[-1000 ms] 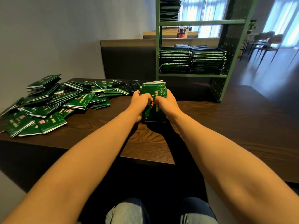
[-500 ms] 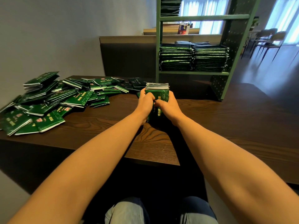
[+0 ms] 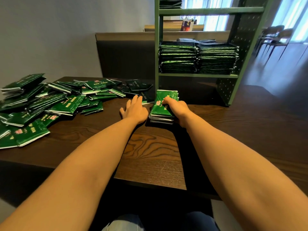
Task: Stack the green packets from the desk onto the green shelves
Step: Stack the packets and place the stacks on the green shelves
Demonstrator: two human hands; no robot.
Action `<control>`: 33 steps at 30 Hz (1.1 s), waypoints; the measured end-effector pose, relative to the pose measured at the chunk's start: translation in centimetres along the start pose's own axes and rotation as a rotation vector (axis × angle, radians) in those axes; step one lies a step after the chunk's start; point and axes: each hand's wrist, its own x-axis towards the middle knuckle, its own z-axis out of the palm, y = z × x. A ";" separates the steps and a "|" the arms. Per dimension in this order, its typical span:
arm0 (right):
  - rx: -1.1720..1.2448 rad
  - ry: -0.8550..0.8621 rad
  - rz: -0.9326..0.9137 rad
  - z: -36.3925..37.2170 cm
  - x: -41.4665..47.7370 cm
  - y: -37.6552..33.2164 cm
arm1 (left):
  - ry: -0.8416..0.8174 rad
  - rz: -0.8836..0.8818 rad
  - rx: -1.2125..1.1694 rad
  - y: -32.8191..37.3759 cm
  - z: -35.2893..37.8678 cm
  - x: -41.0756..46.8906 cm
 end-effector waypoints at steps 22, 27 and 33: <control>-0.009 -0.003 -0.066 0.1 -0.3 0.4 | 0.267 -0.181 0.028 -0.5 0.8 -0.6; -0.024 -0.004 -0.069 0.1 -0.3 0.5 | 0.230 -0.154 -0.016 -0.7 0.7 -0.5; -0.041 0.021 -0.084 0.3 -0.6 0.6 | 0.313 -0.168 -0.651 -1.3 -0.8 -0.9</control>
